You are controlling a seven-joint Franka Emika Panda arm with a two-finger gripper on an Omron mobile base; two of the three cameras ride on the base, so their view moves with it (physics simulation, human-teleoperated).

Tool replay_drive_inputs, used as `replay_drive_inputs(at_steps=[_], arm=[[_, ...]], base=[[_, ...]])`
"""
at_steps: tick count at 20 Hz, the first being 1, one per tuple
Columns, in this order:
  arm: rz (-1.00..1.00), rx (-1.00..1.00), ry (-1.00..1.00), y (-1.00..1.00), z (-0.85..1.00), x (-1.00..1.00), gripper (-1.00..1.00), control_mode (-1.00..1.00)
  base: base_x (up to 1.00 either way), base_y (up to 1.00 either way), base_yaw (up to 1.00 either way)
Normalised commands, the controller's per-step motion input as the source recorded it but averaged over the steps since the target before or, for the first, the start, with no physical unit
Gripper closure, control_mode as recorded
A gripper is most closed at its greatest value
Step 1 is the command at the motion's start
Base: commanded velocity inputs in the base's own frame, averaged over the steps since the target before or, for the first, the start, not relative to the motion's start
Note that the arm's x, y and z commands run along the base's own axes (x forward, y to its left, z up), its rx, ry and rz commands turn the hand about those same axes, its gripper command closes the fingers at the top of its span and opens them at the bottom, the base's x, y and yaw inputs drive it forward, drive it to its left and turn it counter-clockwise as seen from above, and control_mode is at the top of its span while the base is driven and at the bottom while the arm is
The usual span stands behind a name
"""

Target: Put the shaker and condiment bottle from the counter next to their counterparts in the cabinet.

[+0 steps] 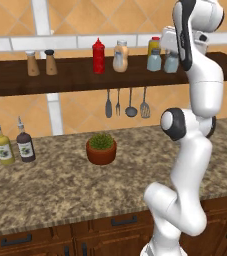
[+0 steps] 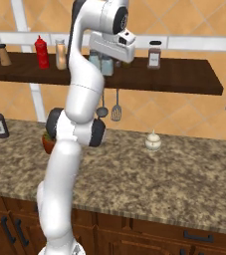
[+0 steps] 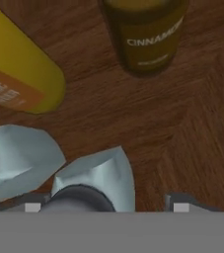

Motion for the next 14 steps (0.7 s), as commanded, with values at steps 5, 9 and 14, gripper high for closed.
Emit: replay_drive_inputs(at_steps=[5, 9, 14], arm=[[0.05, 0.00, 0.11, -0.16, 0.49, 0.00, -1.00, -1.00], [0.04, 0.00, 0.18, -0.03, 0.29, 0.00, -1.00, -1.00], [0.01, 0.00, 0.15, 0.00, 0.42, 0.00, -1.00, -1.00]], base=[[0.00, 0.00, 0.00], [0.00, 0.00, 0.00], [0.00, 0.00, 0.00]])
